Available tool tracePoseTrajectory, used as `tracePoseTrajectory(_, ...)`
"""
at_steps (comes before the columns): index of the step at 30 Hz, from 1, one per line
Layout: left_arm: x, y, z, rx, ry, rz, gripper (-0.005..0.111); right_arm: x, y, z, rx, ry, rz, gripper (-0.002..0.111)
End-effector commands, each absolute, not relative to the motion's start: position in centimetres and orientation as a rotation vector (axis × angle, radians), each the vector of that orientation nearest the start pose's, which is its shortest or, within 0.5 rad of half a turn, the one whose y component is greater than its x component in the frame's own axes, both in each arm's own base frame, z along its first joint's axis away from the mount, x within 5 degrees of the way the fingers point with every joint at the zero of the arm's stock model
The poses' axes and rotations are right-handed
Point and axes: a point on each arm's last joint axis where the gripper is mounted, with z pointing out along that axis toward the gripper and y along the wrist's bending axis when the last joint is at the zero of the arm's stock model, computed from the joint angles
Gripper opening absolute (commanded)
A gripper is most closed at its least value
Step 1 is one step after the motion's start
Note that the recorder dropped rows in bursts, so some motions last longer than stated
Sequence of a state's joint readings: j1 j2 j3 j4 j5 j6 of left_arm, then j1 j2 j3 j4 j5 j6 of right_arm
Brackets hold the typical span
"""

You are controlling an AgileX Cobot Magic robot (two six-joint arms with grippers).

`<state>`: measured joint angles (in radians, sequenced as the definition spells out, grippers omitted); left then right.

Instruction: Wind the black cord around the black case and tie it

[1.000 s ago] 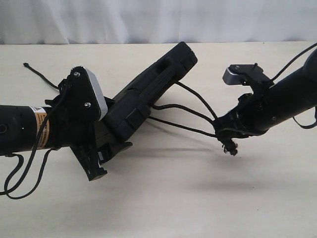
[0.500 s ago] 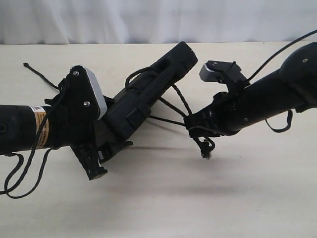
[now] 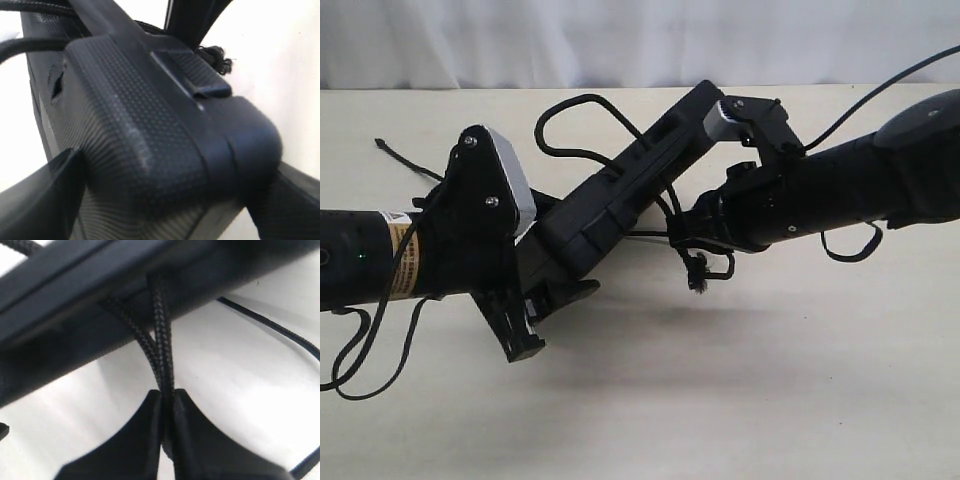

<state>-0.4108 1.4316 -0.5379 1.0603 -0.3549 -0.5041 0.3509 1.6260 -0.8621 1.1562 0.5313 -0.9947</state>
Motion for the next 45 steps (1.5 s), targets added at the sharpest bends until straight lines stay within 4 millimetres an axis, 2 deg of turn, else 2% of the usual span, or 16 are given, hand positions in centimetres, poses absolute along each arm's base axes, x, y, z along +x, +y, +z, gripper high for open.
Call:
tracePoseTrajectory(1, 22.6, -13.2, 19.6, 1.099, 1.838, -0.326, 0.072, 27.8, 14.7, 20.1, -0.525, 2.436, 0.783, 0.004)
tracePoseTrajectory(5, 22.4, -13.3, 19.4, 1.183, 1.808, -0.302, 0.072, 27.8, 14.7, 20.1, -0.526, 2.435, 0.781, 0.004)
tracePoseTrajectory(15, 22.4, -13.2, 19.3, 1.192, 1.816, -0.284, 0.072, 27.9, 14.6, 20.1, -0.521, 2.433, 0.773, 0.004)
tracePoseTrajectory(20, 22.2, -13.2, 19.2, 1.288, 1.777, -0.254, 0.072, 27.9, 14.6, 20.1, -0.522, 2.433, 0.775, 0.004)
tracePoseTrajectory(27, 22.2, -13.1, 19.1, 1.3, 1.781, -0.237, 0.097, 27.9, 14.6, 20.1, -0.522, 2.433, 0.775, 0.004)
tracePoseTrajectory(35, 21.9, -13.8, 19.7, 1.291, 1.714, -0.334, 0.099, 27.9, 14.7, 20.1, -0.523, 2.434, 0.777, 0.004)
tracePoseTrajectory(40, 21.2, -13.8, 21.4, 1.235, 1.66, -0.383, 0.099, 27.9, 14.6, 20.1, -0.52, 2.434, 0.776, 0.004)
tracePoseTrajectory(43, 21.1, -13.1, 22.6, 1.153, 1.693, -0.329, 0.099, 27.9, 14.6, 20.1, -0.52, 2.434, 0.776, 0.004)
tracePoseTrajectory(45, 21.7, -12.0, 23.5, 0.94, 1.801, -0.277, 0.099, 28.0, 14.6, 20.1, -0.516, 2.431, 0.764, 0.004)
